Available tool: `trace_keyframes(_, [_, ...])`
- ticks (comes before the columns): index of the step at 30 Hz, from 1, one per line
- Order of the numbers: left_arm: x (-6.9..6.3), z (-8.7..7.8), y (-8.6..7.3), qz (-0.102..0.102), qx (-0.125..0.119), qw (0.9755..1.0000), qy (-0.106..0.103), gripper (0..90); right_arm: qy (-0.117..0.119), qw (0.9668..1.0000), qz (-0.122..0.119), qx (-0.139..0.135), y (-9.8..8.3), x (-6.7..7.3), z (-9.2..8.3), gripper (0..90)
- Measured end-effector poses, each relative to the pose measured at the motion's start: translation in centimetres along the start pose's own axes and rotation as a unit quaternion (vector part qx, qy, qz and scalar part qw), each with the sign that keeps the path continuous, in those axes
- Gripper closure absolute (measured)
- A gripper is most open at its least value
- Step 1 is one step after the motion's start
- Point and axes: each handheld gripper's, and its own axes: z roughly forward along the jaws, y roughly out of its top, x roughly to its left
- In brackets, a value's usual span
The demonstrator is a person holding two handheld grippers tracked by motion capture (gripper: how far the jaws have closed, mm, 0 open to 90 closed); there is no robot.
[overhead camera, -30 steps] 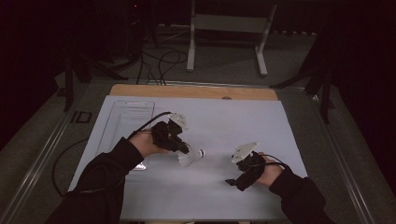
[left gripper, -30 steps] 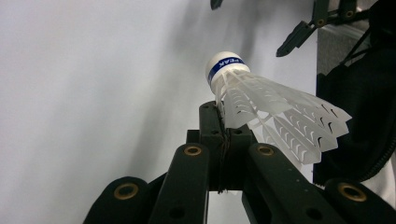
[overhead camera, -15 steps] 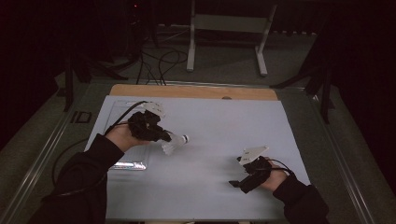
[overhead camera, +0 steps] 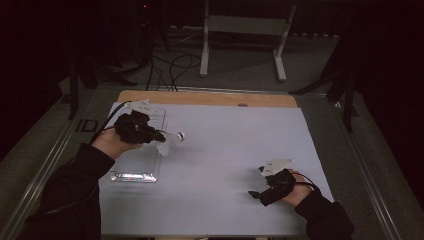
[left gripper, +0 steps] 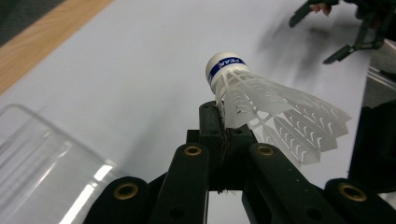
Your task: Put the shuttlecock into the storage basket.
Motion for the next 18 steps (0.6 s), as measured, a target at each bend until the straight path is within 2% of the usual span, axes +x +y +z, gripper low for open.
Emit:
trace_keyframes(4, [0.3, -0.7, -0.4, -0.006, -0.003, 0.9999, 0.011, 89.9, -0.009, 0.9999, 0.005, 0.0, -0.3, 0.0, -0.1, 10.6])
trace_keyframes(6, [0.8, -1.4, -0.9, -0.016, -0.004, 0.9995, 0.028, 90.0, -0.019, 0.9998, 0.004, -0.006, -0.7, 0.1, -0.3, 13.4])
trace_keyframes(10, [0.9, -1.7, -1.3, -0.021, -0.004, 0.9992, 0.034, 89.9, -0.023, 0.9997, 0.004, -0.003, -0.9, 0.1, -0.4, 13.3])
trace_keyframes(11, [1.1, -2.1, -1.6, -0.031, -0.006, 0.9986, 0.042, 89.9, -0.028, 0.9996, 0.004, -0.004, -1.0, 0.2, -0.4, 13.1])
trace_keyframes(13, [1.3, -2.4, -1.8, -0.038, -0.008, 0.998, 0.051, 90.0, -0.04, 0.9992, 0.002, -0.008, -1.4, 0.3, -0.5, 11.7])
trace_keyframes(16, [1.4, -2.7, -2.0, -0.047, -0.013, 0.9971, 0.058, 90.0, -0.044, 0.999, 0.002, -0.008, -1.6, 0.3, -0.5, 11.2])
trace_keyframes(18, [1.5, -3.1, -2.2, -0.054, -0.017, 0.9953, 0.079, 90.0, -0.043, 0.999, 0.006, -0.01, -1.8, 0.4, -0.5, 11.1])
